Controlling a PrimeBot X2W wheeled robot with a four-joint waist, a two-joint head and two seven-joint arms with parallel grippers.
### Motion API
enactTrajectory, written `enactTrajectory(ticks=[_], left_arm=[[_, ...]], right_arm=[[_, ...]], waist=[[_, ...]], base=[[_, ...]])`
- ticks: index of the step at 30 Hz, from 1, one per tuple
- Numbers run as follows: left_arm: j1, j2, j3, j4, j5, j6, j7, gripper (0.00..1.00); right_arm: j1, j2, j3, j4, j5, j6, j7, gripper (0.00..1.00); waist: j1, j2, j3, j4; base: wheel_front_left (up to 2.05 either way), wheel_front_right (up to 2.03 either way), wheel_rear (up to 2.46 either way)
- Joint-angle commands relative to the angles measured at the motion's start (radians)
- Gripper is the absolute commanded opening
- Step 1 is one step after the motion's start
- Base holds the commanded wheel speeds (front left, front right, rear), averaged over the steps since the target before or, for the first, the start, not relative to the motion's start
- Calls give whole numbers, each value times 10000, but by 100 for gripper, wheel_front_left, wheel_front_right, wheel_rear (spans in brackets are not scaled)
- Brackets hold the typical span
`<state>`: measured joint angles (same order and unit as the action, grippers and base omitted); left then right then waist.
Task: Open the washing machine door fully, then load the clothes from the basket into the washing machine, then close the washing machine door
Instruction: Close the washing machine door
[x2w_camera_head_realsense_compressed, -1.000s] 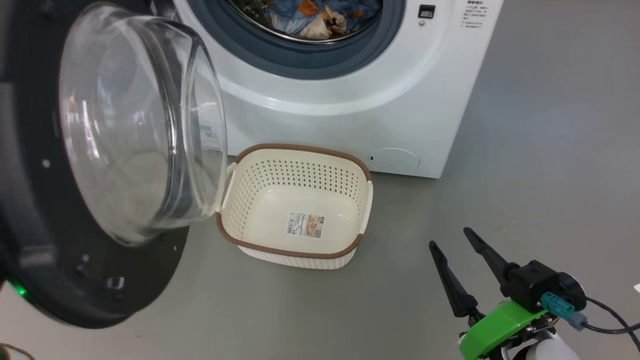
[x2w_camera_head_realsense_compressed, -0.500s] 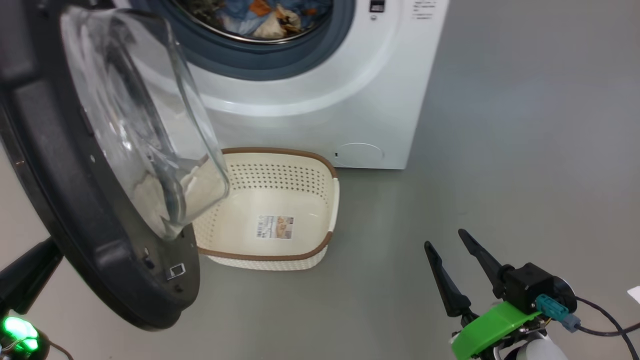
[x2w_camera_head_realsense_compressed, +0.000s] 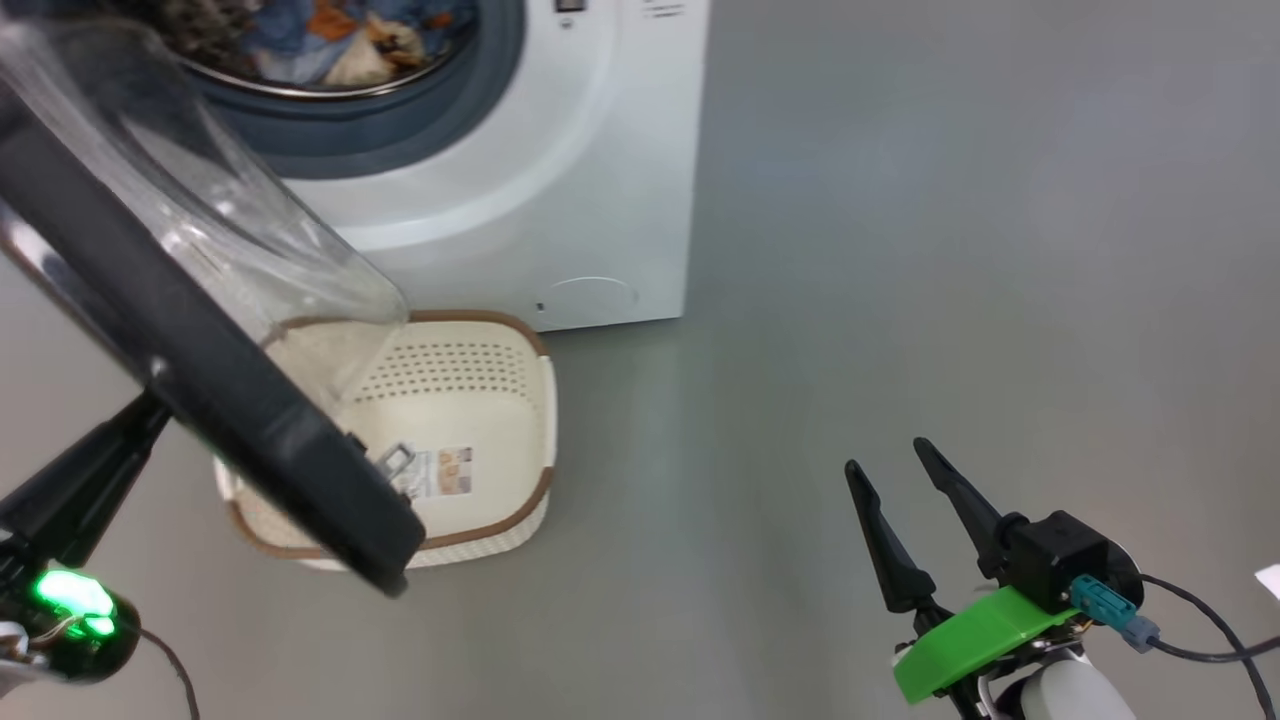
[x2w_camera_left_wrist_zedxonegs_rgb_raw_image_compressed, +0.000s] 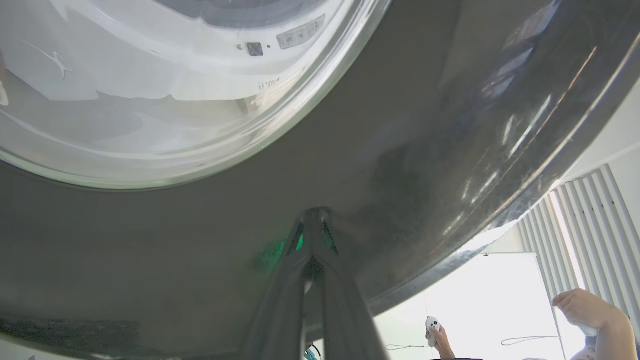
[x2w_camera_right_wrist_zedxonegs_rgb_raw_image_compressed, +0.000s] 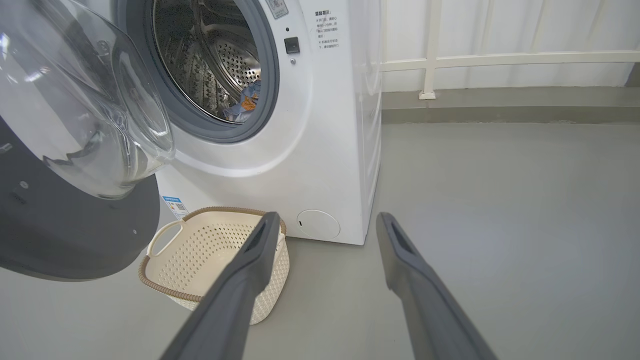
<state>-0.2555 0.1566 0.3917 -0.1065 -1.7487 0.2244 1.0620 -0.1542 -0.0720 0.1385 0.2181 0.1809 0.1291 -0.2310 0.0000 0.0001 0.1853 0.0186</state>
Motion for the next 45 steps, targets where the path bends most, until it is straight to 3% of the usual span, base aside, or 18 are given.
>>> enactTrajectory(ticks=[1, 14, 21, 30, 45], left_arm=[[-463, 283, 186, -314, -49, -35, 41, 0], [-1114, 207, 172, 28, 237, -312, -391, 0], [-1416, 162, 345, 334, 326, -541, -705, 0], [-1340, 3, 435, 758, 457, -893, -908, 0], [-34, -741, 1094, 863, 206, -1702, -1497, 0]], right_arm=[[-338, 67, 237, -169, 121, 16, -123, 100], [-584, 171, 187, 55, 222, 16, -281, 100], [-599, 190, 116, 82, 239, 16, -300, 100], [-538, 202, -10, 60, 144, 16, -306, 100], [-91, 154, 80, 220, -65, 16, -307, 100]], waist=[[0, -1, 162, -740], [0, -1, 404, -2168], [0, -1, 427, -2425], [0, -1, 89, -1901], [0, -1, -959, -726]], base=[[0, 0, 0], [0, 0, 0], [0, 0, 0], [0, 0, 0], [0, 0, 0]])
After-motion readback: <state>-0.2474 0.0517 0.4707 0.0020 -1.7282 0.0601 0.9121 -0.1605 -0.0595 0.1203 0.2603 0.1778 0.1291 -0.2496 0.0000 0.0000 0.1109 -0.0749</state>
